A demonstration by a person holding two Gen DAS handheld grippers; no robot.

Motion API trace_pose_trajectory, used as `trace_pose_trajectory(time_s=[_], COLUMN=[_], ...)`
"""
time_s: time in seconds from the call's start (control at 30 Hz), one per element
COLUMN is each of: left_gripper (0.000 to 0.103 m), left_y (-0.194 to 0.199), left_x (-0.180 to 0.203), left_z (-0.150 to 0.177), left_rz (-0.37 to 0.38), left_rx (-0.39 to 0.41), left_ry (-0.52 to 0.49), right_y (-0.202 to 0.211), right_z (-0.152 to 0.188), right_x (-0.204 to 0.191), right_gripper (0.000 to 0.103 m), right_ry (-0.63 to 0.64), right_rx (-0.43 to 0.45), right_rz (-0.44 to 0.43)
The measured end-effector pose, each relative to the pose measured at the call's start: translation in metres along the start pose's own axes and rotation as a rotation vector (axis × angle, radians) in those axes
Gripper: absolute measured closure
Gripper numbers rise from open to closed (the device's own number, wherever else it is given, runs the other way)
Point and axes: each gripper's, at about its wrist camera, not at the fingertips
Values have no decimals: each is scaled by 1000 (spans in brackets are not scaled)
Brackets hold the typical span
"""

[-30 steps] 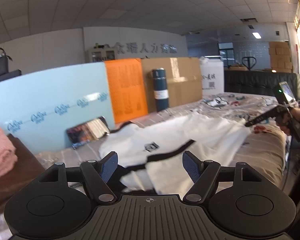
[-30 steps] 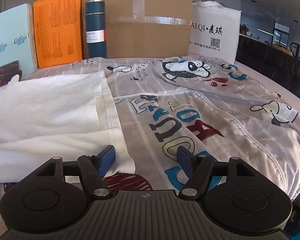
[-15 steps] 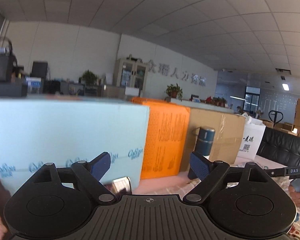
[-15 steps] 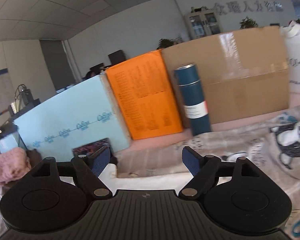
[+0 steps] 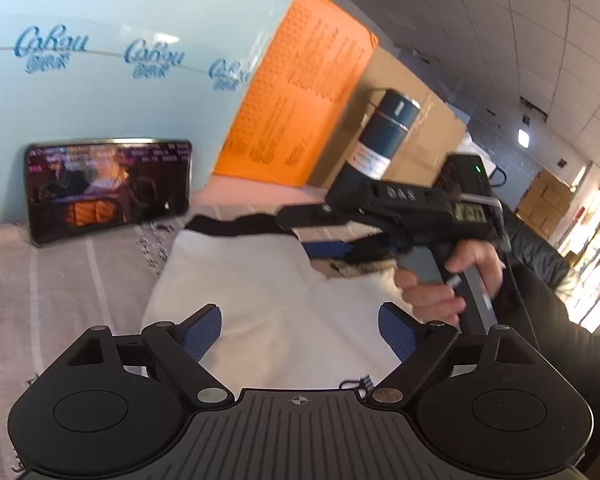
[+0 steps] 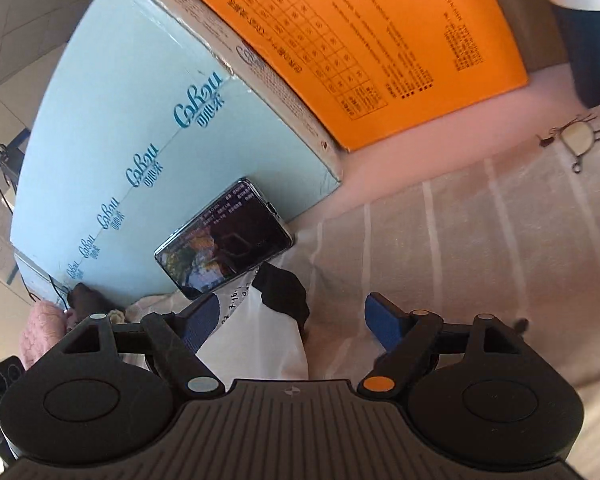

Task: Fold clothes

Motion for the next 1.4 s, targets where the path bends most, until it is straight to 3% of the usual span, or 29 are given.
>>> trace_pose_trajectory(time_s=[0.1,0.17,0.2,0.23,0.3,0.37,0.6,0.9,1.2,1.27,1.33,1.4], left_gripper=[15,15,15,15,15,15,15,15,15,15,15,15], left_y=[-17,-18,-16,-10,3,17,64,87,102,102,101,98], left_x=[-3,-4,-5,-6,-9,-12,-20,1,29,31,32,31], left_z=[7,9,9,10,9,6,0,20,74,83,90,95], left_rz=[-57,-49,-44,-39,-42,-50,75,244,201,192,176,158], left_rx=[-49,-35,-26,-9,41,100,268,304,264,245,224,201], left_ry=[-14,-19,-17,-11,5,39,267,385,441,455,464,466], right_y=[-23,-33,-37,-41,-46,-40,-2,55,92,95,98,110], right_z=[-3,-1,1,5,12,16,28,96,166,179,187,186], right_x=[-7,-18,-24,-29,-39,-45,-76,-111,-124,-124,-121,-116], right_gripper=[25,28,41,61,81,86,87,87,87,82,47,42], right_ry=[49,103,127,152,226,278,474,922,1180,1206,1180,1111], right_rx=[-28,-45,-55,-66,-80,-49,42,131,42,-23,-107,-111], right_rz=[4,6,4,6,31,17,-84,-164,-168,-174,-209,-218])
Point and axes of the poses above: each gripper's, at about its wrist camera, not at the fingertips, and y roughly against the way its jaws point, x to its right, z to its underside, and after that the axes turned 1 degree about -x, right-handed
